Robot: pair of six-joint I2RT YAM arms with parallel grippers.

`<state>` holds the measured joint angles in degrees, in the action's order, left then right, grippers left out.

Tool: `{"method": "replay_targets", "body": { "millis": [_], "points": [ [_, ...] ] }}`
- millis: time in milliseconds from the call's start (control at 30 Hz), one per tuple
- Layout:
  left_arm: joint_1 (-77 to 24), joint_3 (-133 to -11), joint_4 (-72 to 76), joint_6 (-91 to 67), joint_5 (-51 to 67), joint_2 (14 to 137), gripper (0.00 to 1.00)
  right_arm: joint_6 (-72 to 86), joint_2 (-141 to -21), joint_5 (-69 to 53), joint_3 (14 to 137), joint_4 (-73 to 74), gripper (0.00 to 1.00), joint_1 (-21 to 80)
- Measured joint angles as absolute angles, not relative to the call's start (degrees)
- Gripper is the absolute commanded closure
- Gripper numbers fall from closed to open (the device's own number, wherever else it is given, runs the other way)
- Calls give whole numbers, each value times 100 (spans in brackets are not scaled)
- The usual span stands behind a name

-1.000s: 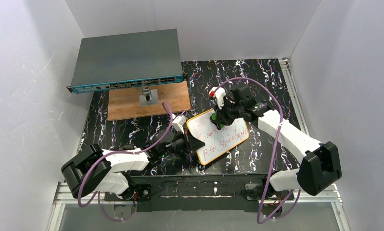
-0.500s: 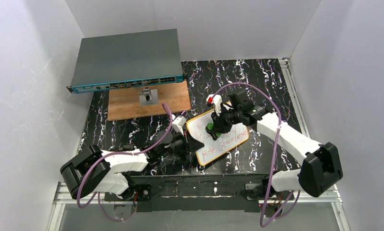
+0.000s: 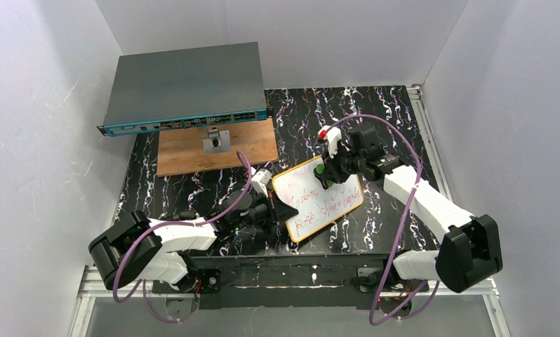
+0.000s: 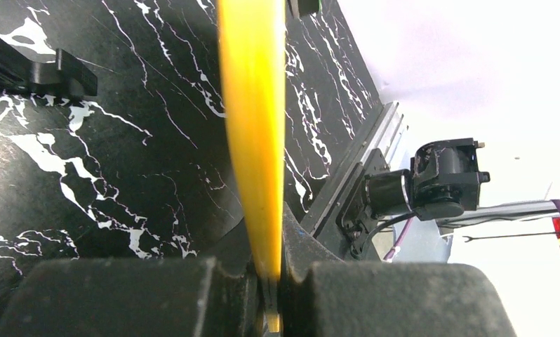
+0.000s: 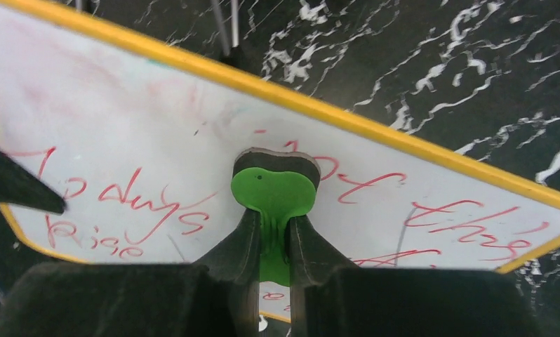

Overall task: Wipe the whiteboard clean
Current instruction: Erase the whiteboard at the center of the board.

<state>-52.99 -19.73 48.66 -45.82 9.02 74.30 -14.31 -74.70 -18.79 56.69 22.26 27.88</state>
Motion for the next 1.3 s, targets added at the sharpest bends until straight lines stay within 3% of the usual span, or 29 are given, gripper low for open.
{"method": "replay_targets", "body": {
  "millis": [433,600,800,967,1300],
  "points": [
    [-5334,-1955,4866,-4499,1087,7413,100,-1918,-7450,-3319,5557,2672,99,3218],
    [-5332,-1955,4906,-4523,1090,7446,100,-1466,-7655,-2762,6130,2635,99,3286],
    [-5330,-1955,4858,-4661,1063,7439,100,-1527,-7526,-2071,5857,2340,99,2853],
    [-5332,-1955,4770,-4587,1090,7347,100,-2106,-7172,-2436,5354,2495,99,2930],
    [-5319,-1955,4775,-4591,1063,7356,100,-1728,-7520,-1796,6005,2628,99,3273]
  ]
}}
